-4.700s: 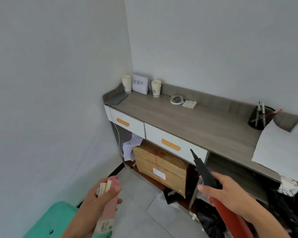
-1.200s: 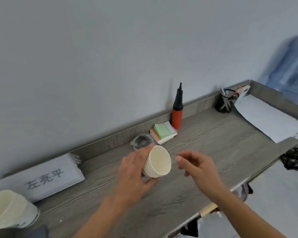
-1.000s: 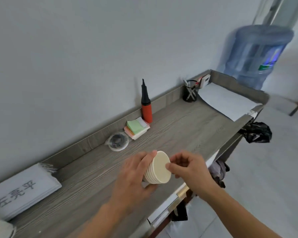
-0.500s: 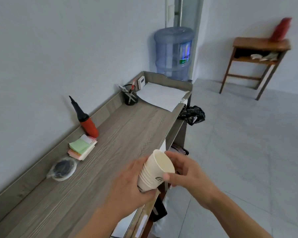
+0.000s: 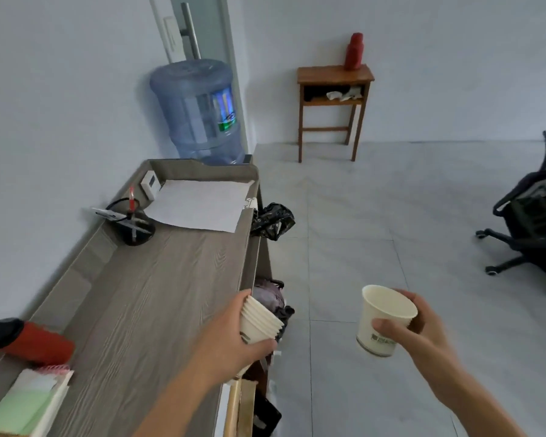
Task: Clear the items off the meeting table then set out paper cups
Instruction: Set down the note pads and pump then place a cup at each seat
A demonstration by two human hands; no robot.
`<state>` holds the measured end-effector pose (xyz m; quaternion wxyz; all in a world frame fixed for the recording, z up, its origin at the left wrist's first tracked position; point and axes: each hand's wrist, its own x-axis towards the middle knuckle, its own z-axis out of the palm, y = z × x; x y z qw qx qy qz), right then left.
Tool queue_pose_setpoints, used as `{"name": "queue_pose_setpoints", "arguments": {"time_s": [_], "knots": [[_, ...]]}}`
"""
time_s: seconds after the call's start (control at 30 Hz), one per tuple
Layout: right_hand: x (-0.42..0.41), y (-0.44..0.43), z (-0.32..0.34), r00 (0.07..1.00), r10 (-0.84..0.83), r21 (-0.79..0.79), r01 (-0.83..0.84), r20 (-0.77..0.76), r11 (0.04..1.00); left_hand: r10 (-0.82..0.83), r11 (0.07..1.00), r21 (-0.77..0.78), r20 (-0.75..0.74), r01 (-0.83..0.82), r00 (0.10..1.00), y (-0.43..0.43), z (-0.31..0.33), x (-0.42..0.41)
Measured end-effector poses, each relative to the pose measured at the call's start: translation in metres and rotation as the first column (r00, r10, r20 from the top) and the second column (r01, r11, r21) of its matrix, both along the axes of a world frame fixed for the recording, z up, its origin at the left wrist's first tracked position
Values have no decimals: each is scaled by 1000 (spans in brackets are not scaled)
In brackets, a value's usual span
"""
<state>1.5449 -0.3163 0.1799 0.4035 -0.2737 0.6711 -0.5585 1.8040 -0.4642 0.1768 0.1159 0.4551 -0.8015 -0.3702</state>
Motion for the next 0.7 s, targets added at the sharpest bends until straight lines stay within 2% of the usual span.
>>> {"name": "queue_pose_setpoints", "arguments": {"time_s": [0.13, 0.2, 0.37, 0.5, 0.7], "knots": [[-44, 40, -2, 989, -146, 109, 143, 15, 984, -44, 986, 152, -149, 66, 988, -20, -3, -55], [-70, 58, -4, 977, -210, 157, 212, -29, 965, -43, 972, 216, -210, 89, 977, -29, -6, -89], [-143, 87, -14, 944, -331, 230, 323, -4, 918, -2, 902, 410, -299, 131, 954, -46, -9, -186], [-204, 96, -17, 920, -393, 260, 378, 6, 889, -30, 873, 455, -314, 178, 949, -58, -7, -268], [-294, 100, -7, 873, -485, 228, 482, -49, 846, -127, 869, 413, -348, 273, 929, -68, 6, -389]]}}
